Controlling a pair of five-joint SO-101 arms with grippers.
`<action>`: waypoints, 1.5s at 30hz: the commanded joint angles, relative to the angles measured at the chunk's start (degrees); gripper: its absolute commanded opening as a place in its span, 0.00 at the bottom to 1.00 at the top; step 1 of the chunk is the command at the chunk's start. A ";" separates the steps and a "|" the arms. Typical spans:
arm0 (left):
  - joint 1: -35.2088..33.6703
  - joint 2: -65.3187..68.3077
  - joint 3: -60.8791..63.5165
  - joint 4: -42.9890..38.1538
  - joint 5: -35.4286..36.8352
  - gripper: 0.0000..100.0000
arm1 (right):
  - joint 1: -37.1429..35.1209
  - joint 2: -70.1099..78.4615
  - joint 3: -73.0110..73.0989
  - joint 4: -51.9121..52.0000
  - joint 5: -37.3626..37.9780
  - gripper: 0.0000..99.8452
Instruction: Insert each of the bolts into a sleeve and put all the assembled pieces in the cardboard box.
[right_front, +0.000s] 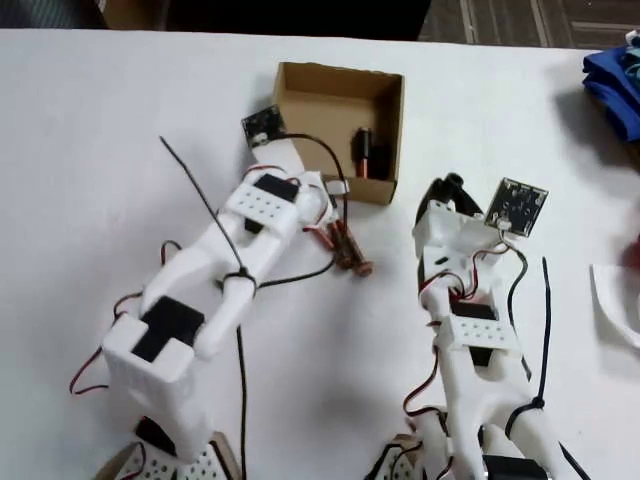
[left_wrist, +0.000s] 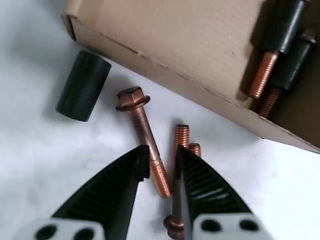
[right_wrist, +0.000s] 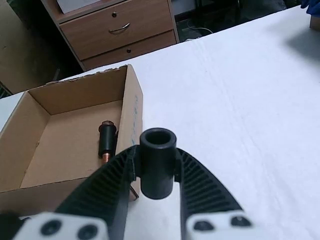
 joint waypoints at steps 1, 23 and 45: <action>0.18 -0.35 -2.86 0.44 -0.35 0.11 | 0.75 -2.42 -0.35 -1.54 0.00 0.02; -1.14 0.00 -2.59 0.00 -0.70 0.11 | 0.75 -2.42 -0.26 -1.36 0.00 0.02; -2.02 9.58 -9.10 -0.09 -0.70 0.11 | 0.75 -2.42 -0.26 -1.36 0.00 0.02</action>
